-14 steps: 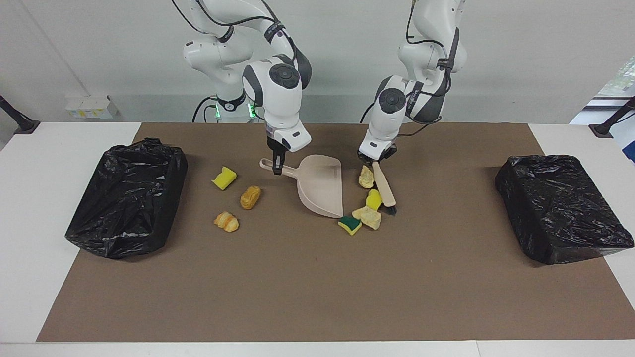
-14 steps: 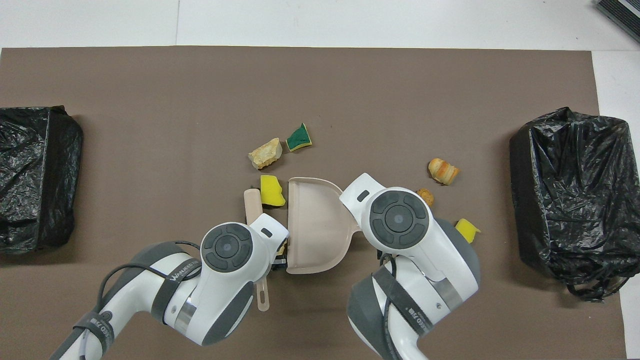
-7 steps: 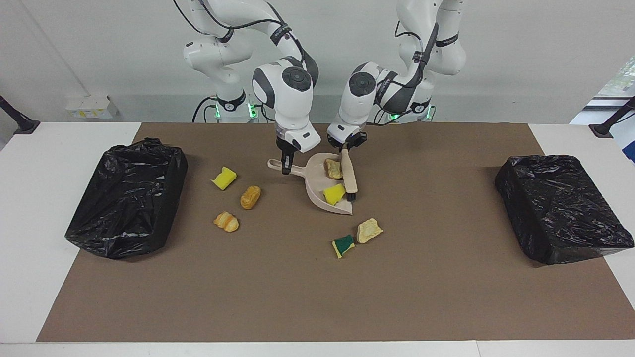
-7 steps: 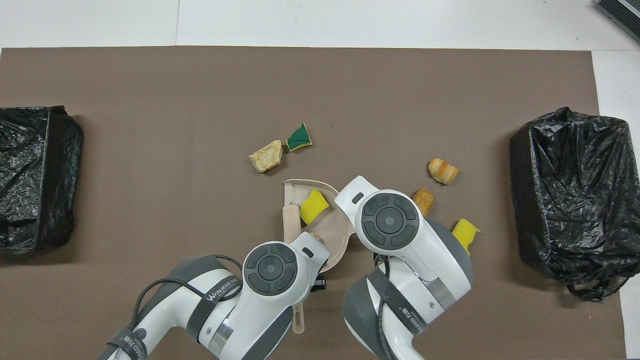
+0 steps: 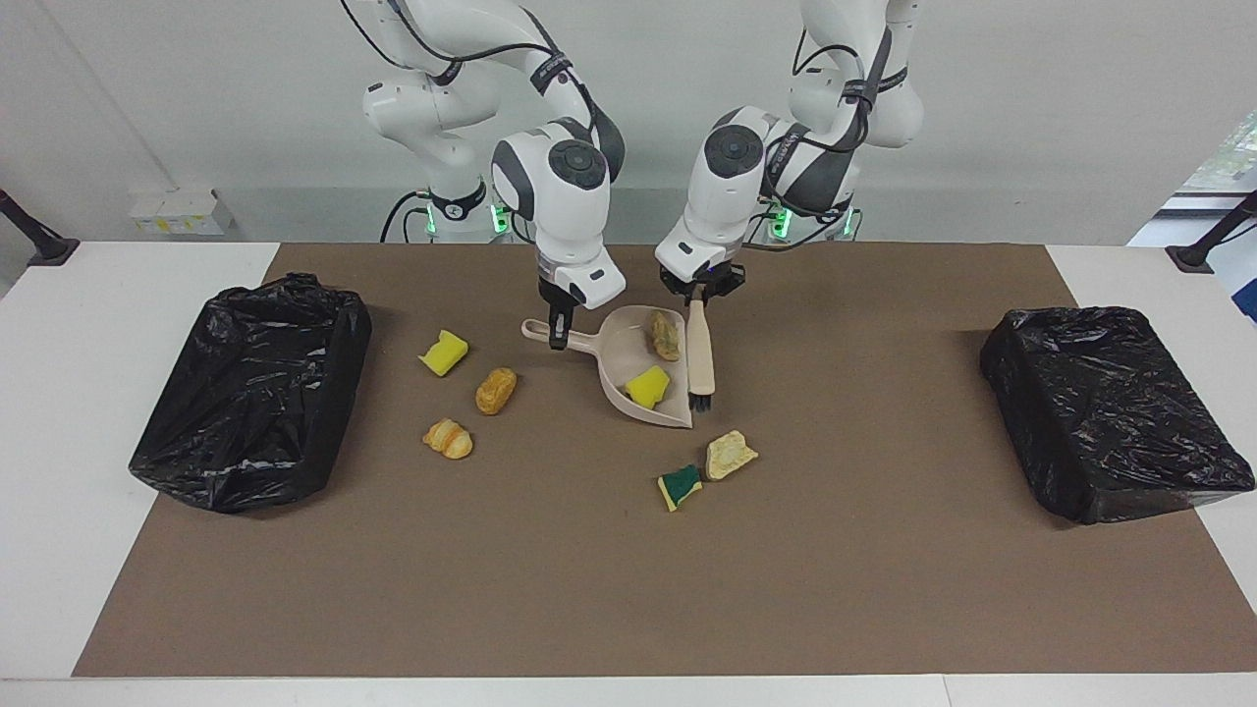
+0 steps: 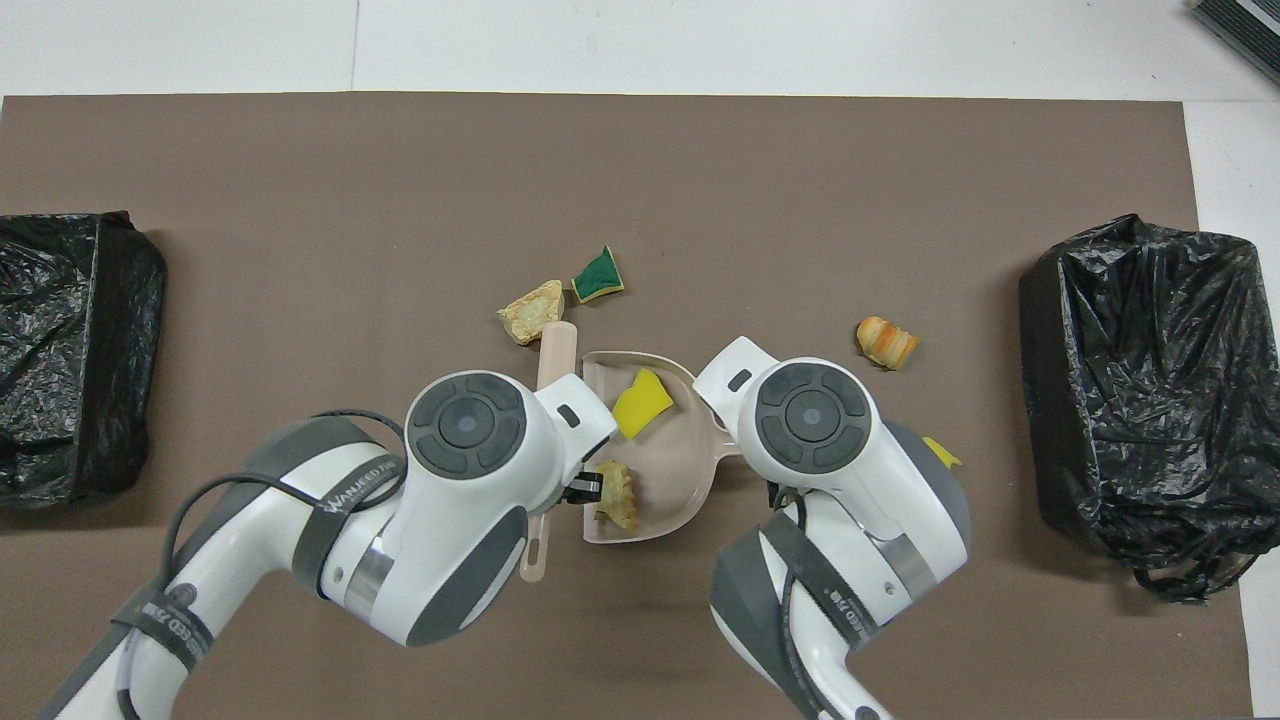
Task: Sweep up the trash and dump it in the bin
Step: 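Sweep the trash into the dustpan held by the right gripper, then sweep the remaining sponge and bread into the dustpan with the brush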
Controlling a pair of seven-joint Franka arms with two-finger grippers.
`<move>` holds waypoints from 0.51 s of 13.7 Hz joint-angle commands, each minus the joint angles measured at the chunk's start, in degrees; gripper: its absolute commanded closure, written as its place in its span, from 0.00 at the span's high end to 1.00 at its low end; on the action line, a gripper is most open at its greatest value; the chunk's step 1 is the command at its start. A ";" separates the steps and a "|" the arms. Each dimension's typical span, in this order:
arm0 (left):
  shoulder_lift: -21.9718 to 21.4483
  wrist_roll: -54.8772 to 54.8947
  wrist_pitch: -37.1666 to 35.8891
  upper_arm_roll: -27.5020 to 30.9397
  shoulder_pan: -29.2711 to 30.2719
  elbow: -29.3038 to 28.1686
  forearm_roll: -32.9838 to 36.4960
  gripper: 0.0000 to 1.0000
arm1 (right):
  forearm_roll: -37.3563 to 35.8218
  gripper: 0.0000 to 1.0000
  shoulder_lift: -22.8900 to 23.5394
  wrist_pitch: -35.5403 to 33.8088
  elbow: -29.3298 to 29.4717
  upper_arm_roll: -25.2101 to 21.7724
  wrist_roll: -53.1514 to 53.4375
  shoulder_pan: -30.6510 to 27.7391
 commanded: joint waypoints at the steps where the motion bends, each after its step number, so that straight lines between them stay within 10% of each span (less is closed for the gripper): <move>1: 6.45 9.08 1.68 -0.48 3.50 7.67 5.96 0.00 | 0.02 0.00 -2.14 -1.32 0.11 0.44 -6.63 -5.27; 7: 15.52 22.96 7.04 -0.48 8.69 17.62 19.66 0.00 | 0.12 0.00 0.57 -0.09 5.20 0.44 -16.83 -8.89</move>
